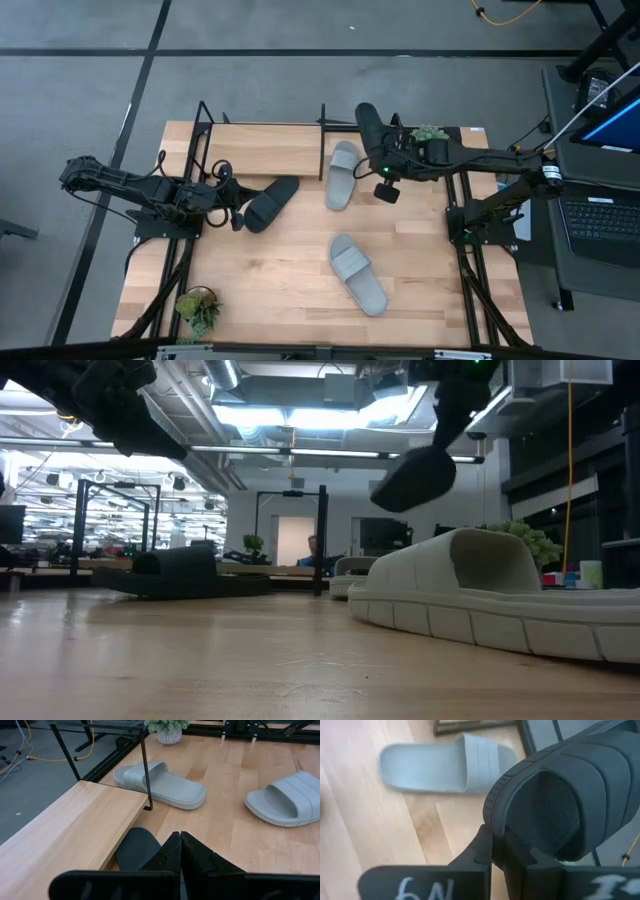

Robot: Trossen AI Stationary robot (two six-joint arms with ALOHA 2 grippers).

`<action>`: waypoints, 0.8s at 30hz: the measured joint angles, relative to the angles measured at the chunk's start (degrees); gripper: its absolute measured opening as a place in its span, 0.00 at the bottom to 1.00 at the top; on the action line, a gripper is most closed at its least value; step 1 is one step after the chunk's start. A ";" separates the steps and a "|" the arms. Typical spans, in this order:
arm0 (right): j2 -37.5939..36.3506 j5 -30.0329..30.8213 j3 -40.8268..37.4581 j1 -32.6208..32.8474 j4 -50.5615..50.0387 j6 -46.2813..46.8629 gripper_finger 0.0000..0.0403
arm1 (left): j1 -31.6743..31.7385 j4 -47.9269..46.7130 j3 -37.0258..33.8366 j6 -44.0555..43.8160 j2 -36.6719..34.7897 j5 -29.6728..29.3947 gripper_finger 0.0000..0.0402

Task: Pick and place slides into the shelf
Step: Put the right black slides on the shelf

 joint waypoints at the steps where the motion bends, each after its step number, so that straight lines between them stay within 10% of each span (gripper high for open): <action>1: 0.00 0.68 0.79 -0.02 -0.16 -0.33 0.06 | 0.00 0.02 0.00 0.00 0.02 0.00 0.00; 24: 0.00 5.87 4.29 0.59 6.80 -4.52 0.06 | 0.00 0.02 0.00 -0.02 0.00 0.00 0.00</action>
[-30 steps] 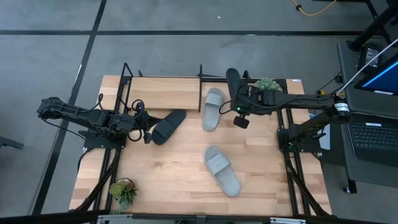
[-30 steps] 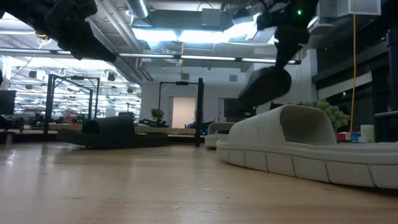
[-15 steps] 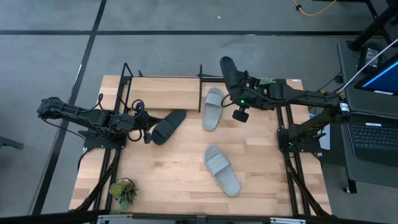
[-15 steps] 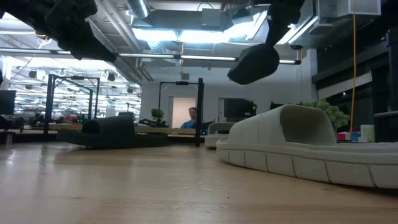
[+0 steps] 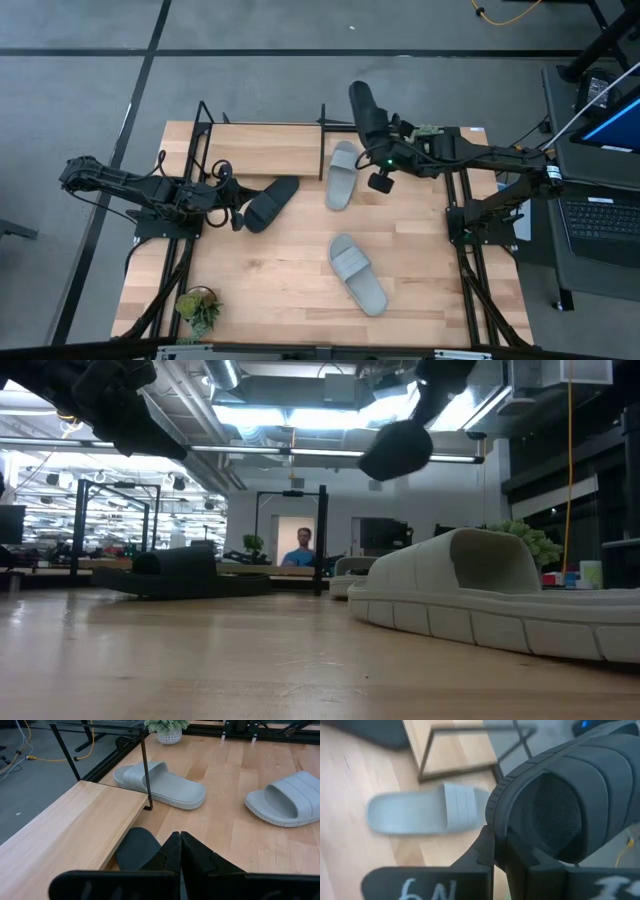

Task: Pick and place slides into the shelf
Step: Put the right black slides on the shelf

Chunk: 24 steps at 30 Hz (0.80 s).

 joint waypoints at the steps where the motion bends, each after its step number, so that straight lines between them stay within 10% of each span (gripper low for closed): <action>1: 0.00 -0.02 0.00 0.00 1.48 -0.56 0.06 | 0.01 0.01 0.00 0.00 0.00 0.00 0.00; 15: 2.63 -8.57 0.62 -0.22 11.13 -5.80 0.06 | 0.00 0.00 0.00 0.00 0.00 0.00 0.00; 24: 14.16 -9.24 18.74 -0.66 2.78 -6.20 0.06 | -0.02 -0.02 0.00 0.00 0.00 0.01 0.00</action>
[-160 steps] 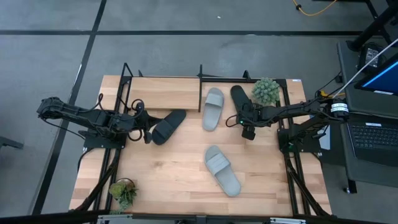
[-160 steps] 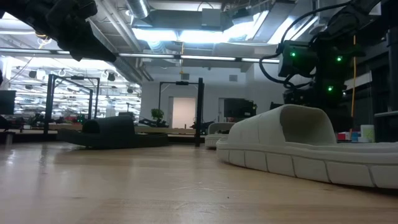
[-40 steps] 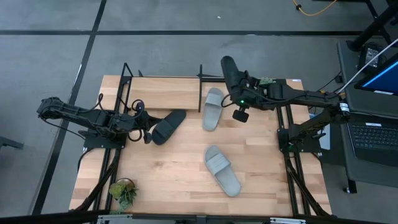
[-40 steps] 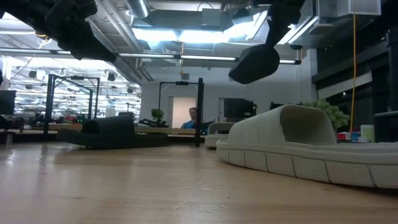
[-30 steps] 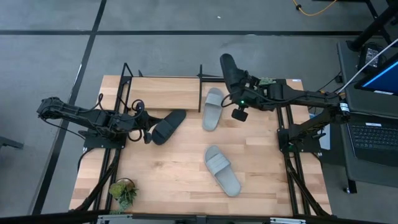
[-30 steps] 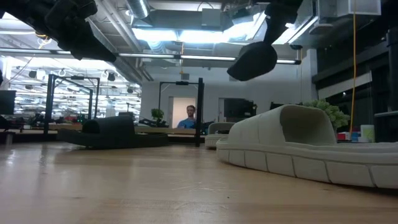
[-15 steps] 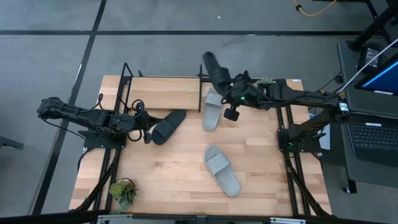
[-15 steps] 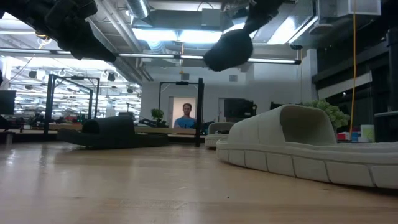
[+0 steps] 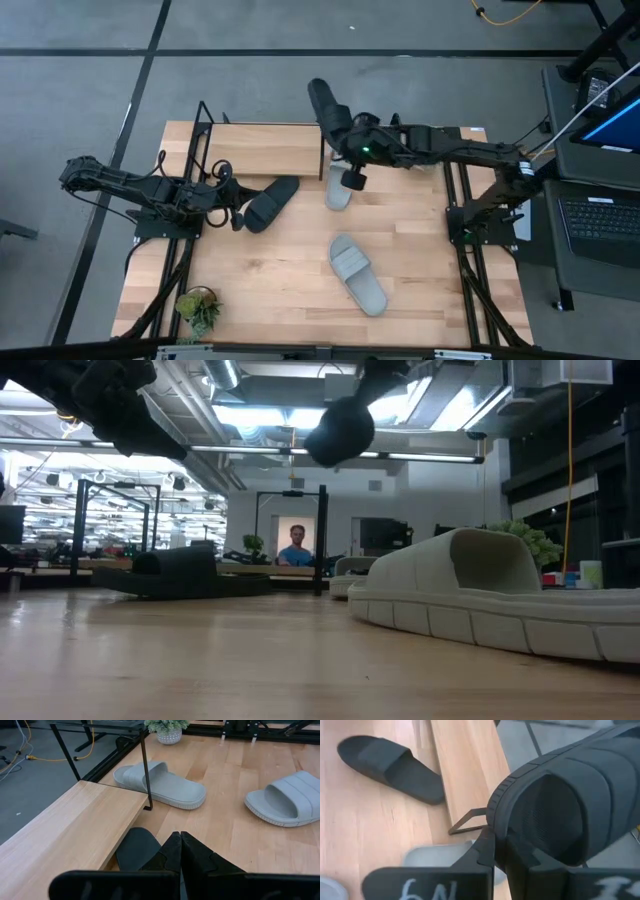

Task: Pick and place slides into the shelf
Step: Put the right black slides on the shelf

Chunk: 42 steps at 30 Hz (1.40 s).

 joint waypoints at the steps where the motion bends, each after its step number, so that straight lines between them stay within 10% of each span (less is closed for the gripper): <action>1: 1.76 0.00 2.56 -0.02 -1.72 0.05 0.06 | 0.00 0.00 0.00 0.01 0.00 -0.01 0.00; 15: 20.54 0.21 30.38 -0.72 -13.26 1.25 0.06 | 0.01 -2.86 0.00 0.01 0.00 0.01 0.00; 42: 28.10 0.02 31.18 -0.43 -9.67 4.77 0.06 | 0.01 -2.82 0.00 0.00 0.02 0.01 0.00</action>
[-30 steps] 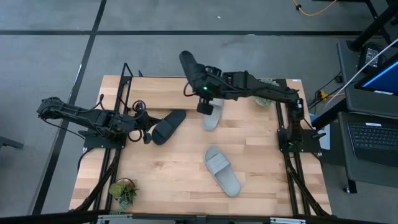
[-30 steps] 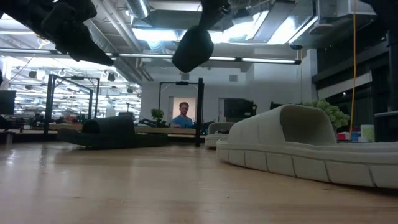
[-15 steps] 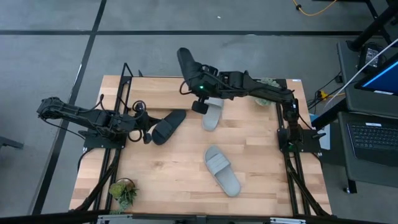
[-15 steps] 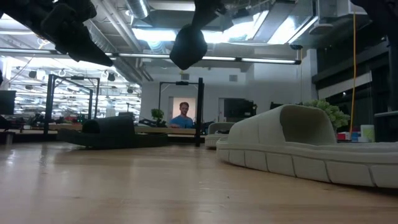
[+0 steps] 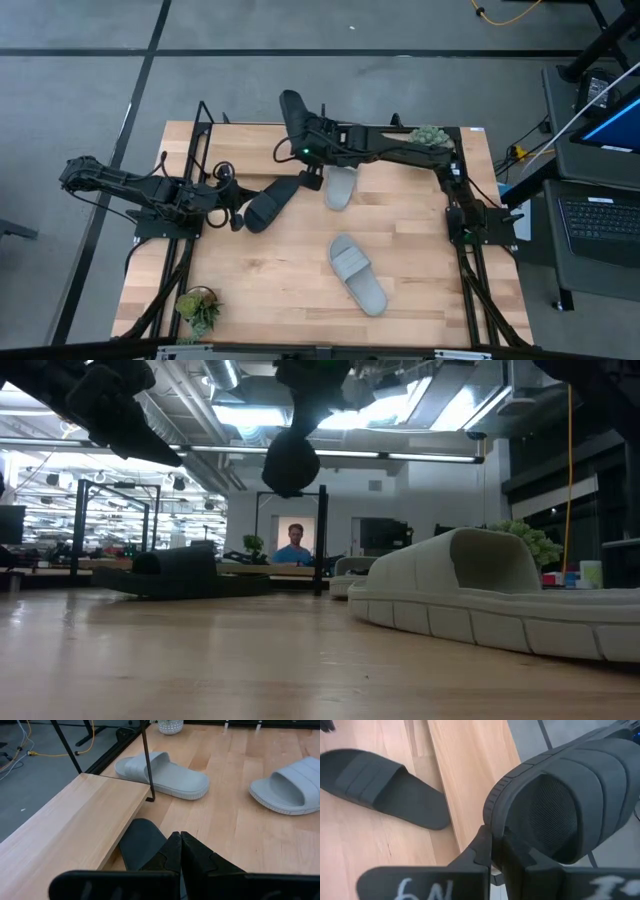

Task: Pick and place slides into the shelf
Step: Put the right black slides on the shelf

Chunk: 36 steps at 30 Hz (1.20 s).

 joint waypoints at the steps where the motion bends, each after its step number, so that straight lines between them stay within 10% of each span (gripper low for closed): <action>1: 0.38 -0.01 -0.02 0.00 0.04 0.01 0.06 | -0.01 0.02 0.00 0.00 -0.02 0.00 0.00; 36: 10.46 4.21 -0.04 0.88 0.92 6.96 0.06 | -0.01 -0.16 0.00 0.00 -0.02 0.02 0.00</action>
